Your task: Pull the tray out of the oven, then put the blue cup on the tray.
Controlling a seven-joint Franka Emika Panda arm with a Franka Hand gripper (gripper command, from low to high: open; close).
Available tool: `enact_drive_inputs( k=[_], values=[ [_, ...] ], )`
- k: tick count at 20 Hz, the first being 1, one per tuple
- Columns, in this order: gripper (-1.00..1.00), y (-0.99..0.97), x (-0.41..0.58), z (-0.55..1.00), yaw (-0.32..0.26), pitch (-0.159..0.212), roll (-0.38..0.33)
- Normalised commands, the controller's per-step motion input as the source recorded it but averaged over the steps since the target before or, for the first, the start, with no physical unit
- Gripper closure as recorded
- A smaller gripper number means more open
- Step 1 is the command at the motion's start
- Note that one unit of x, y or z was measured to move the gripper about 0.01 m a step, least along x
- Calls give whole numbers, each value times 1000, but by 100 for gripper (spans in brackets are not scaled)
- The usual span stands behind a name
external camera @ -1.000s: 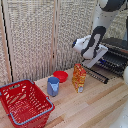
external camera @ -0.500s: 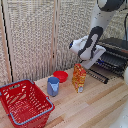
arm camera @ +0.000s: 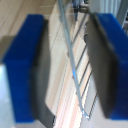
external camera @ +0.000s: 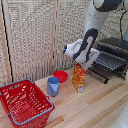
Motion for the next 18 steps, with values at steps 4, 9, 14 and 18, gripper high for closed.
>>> enact_drive_inputs(
  k=[4,9,14,18],
  values=[
    [-100,-1,0,61,68,11,79],
    [-100,0,0,587,-10,-74,140],
    [-100,34,87,780,0,-61,116],
    [-100,179,109,766,-29,-42,117]
  ],
)
